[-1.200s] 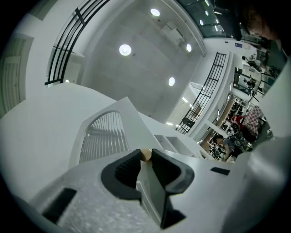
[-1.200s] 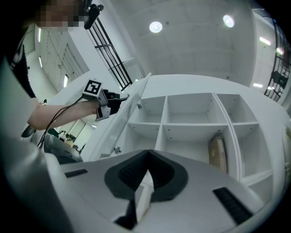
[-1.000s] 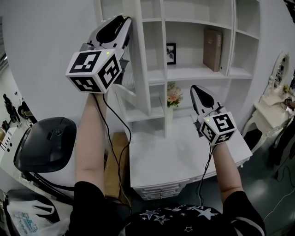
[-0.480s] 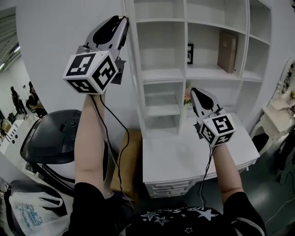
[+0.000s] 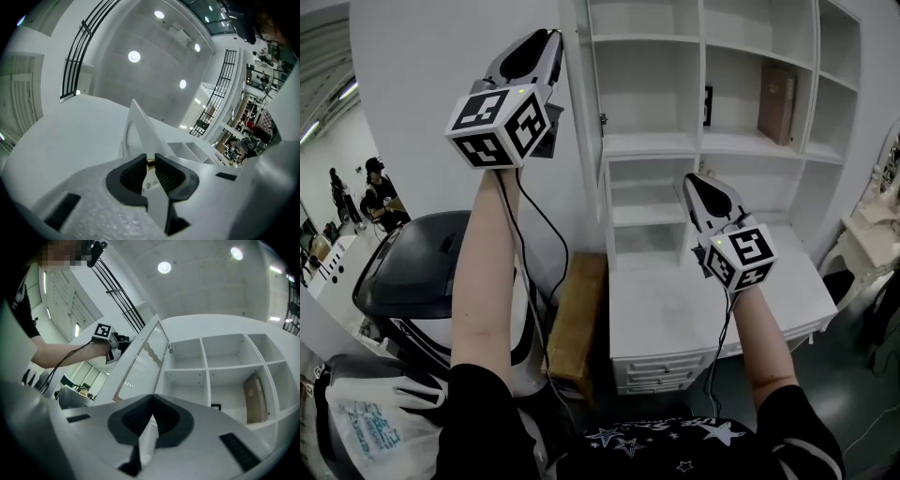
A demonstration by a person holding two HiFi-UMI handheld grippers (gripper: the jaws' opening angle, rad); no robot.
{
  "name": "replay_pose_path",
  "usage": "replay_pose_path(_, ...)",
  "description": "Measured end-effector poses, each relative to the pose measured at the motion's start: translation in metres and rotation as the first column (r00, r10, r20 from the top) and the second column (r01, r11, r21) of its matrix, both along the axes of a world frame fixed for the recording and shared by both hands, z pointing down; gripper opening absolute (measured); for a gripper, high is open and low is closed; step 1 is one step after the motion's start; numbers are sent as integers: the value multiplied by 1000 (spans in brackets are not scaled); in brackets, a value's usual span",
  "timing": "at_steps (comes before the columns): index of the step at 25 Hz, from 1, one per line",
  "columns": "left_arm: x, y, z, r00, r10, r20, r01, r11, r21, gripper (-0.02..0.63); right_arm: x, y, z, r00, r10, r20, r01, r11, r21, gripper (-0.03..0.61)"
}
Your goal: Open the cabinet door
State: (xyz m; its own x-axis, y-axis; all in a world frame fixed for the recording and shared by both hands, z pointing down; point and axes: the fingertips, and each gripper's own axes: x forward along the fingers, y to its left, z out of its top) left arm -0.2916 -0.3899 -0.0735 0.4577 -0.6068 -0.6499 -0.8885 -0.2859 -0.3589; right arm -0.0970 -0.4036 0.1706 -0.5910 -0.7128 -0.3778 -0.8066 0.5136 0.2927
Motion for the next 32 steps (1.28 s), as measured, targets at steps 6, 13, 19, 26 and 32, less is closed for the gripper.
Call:
replay_pose_path(6, -7, 21, 18, 999, -10, -49, 12, 1000, 28, 9, -15, 29, 4, 1000, 7, 13, -7, 1000, -8, 6)
replay_pose_path(13, -10, 40, 75, 999, 19, -46, -19, 1000, 1, 9, -3, 60, 15, 996, 78, 38, -76, 996, -49, 6)
replay_pose_path(19, -2, 28, 145, 1000, 14, -19, -16, 997, -76, 9, 2, 77, 29, 994, 105, -7, -105, 992, -77, 6)
replay_pose_path(26, 17, 40, 218, 1000, -5, 21, 9, 986, -167, 9, 17, 86, 48, 995, 90, 38, -85, 990, -111, 6)
replay_pose_path(32, 54, 93, 276, 999, -25, 41, 34, 971, -238, 9, 54, 126, 66, 993, 79, 90, -66, 988, -140, 6)
